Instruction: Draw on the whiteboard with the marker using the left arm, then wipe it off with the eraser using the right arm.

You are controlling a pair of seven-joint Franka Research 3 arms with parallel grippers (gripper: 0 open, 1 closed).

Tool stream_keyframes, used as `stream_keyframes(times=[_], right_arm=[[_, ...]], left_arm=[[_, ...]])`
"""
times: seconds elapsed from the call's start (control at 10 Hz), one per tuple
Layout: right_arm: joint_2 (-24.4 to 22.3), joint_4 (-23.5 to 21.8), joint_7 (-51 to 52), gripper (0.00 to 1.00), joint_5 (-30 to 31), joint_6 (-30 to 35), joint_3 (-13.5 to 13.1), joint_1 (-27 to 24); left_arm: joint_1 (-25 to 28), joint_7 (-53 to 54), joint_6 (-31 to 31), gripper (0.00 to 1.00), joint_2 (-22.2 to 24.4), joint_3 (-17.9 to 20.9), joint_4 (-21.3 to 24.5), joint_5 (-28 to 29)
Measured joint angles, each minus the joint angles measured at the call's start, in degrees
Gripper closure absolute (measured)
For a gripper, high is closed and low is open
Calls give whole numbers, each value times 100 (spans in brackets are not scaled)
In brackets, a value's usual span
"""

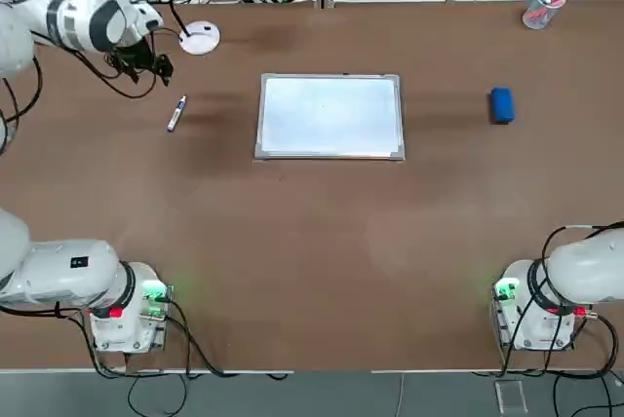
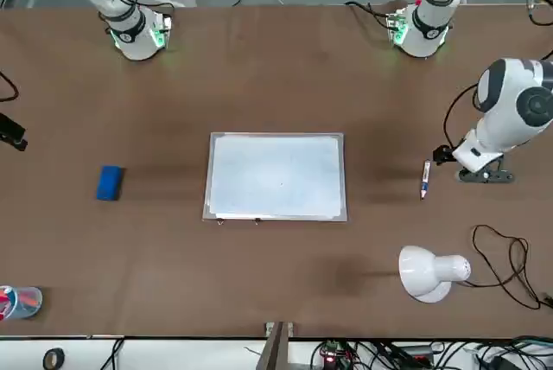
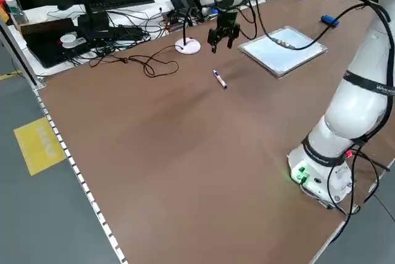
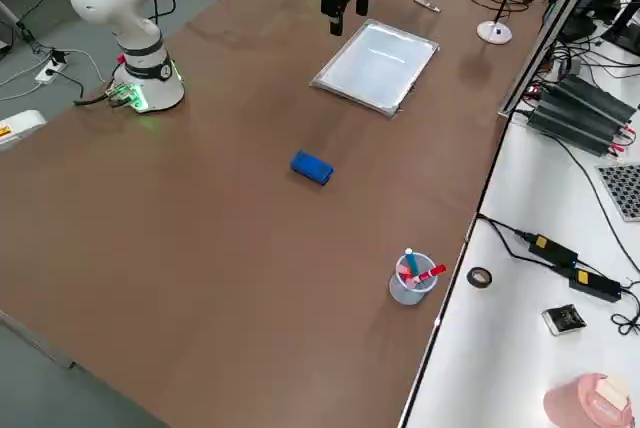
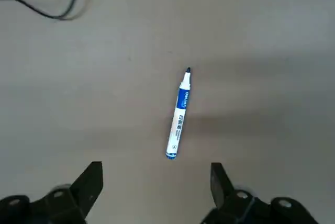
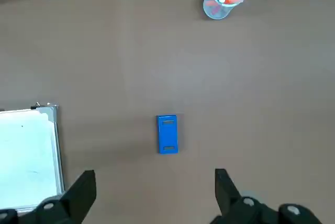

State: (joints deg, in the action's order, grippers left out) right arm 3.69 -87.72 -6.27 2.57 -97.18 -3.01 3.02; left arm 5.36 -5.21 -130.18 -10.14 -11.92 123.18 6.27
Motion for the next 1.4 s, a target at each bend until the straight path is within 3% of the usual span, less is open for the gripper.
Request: stream_keyframes(times=[0.4,0.6,0.9,1.4], right_arm=[[-5,8,-29,0,2,-1,0,0],[-13,15,-49,0,2,-4,0,0],[-15,17,-121,0,2,-39,-2,0],[-15,18,-140,0,2,-43,-4,0]], left_arm=[[-13,28,-879,13,-193,-11,574,66],[-4,80,-1370,16,-363,-7,798,360],[35,80,-1657,22,-655,-3,845,773],[215,137,-1948,33,-947,0,857,838]])
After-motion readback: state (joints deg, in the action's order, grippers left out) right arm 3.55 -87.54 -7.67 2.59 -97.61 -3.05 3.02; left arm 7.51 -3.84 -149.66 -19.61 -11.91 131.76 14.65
